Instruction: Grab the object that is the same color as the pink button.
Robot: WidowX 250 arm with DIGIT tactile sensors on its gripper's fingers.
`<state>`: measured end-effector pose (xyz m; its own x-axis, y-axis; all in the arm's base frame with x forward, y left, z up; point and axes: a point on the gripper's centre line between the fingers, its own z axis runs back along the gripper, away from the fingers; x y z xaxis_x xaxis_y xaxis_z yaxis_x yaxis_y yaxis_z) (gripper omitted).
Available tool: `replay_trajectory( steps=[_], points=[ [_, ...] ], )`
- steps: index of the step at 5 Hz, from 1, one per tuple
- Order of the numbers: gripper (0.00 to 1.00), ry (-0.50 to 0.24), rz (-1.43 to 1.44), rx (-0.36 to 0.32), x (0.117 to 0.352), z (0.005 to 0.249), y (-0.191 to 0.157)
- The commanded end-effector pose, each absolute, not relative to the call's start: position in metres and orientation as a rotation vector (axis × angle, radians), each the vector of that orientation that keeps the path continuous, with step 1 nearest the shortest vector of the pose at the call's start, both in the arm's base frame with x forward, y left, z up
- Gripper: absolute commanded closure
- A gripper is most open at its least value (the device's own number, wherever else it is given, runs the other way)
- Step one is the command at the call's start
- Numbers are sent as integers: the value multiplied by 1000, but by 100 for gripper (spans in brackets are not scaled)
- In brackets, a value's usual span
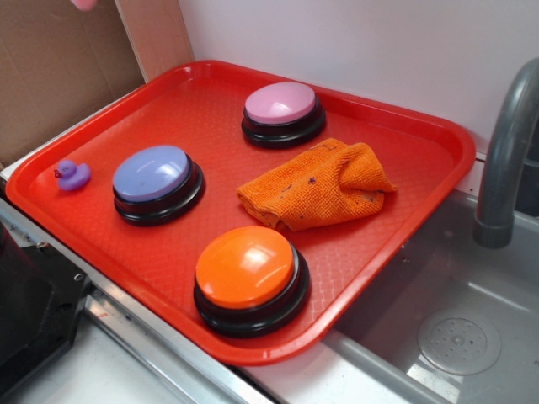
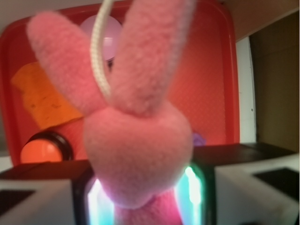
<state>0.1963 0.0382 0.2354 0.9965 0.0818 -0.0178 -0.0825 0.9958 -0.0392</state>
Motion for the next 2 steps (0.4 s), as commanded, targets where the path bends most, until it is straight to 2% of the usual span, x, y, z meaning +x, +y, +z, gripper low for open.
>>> replay_trajectory(
  steps=[1, 2],
  points=[
    [100, -113, 67, -36, 178, 258, 30],
    [100, -81, 59, 6, 184, 253, 27]
  ],
)
